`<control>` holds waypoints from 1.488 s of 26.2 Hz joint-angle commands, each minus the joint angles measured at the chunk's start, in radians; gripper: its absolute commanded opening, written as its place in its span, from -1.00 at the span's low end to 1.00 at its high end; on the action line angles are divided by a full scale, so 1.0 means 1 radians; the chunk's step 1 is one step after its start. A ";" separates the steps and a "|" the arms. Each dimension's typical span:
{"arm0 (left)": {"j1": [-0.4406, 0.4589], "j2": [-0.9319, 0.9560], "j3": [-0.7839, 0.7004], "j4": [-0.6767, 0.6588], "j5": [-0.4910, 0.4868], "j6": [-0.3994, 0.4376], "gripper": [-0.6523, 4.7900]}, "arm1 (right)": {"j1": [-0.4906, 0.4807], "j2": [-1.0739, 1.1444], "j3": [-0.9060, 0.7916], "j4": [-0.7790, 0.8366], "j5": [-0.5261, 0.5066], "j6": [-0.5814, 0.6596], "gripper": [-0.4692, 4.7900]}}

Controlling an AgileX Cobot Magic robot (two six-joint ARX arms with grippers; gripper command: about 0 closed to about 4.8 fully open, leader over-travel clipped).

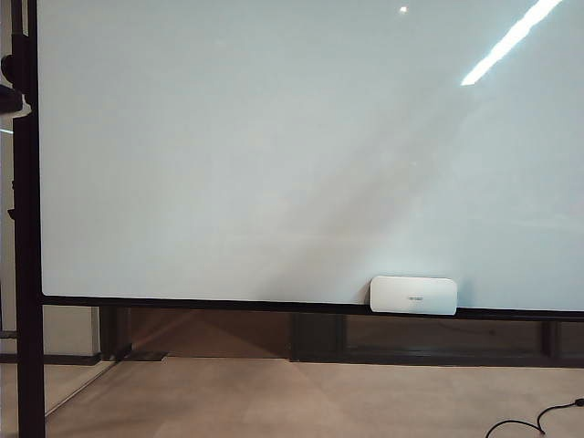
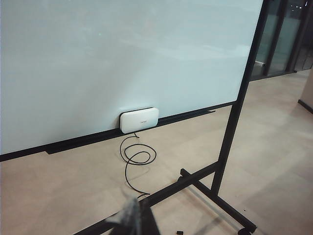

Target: Reach to the right to find the marker pen, pick it up, and write the number 19 on the whiteboard.

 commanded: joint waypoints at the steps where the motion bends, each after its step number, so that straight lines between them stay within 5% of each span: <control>1: 0.000 0.001 0.002 0.004 -0.014 0.005 -0.78 | -0.098 0.063 0.029 0.023 -0.002 -0.001 -0.82; 9: 0.000 0.001 0.002 -0.011 -0.117 0.033 -0.78 | -0.365 0.143 0.037 0.077 -0.063 0.315 -0.82; 15: 0.000 0.001 0.002 0.007 -0.108 0.008 -0.78 | -0.479 0.362 0.039 0.171 -0.254 0.313 -0.82; 27: 0.000 0.095 0.002 0.136 -0.076 0.006 -0.78 | -0.695 0.723 0.045 0.362 -0.317 0.181 -0.82; 31: 0.000 0.351 0.002 0.330 -0.021 0.057 -0.78 | -0.705 0.829 0.095 0.373 -0.317 0.166 -0.82; 39: 0.000 0.788 0.013 0.726 0.026 0.026 -0.78 | -0.708 0.982 0.218 0.372 -0.334 0.130 -0.82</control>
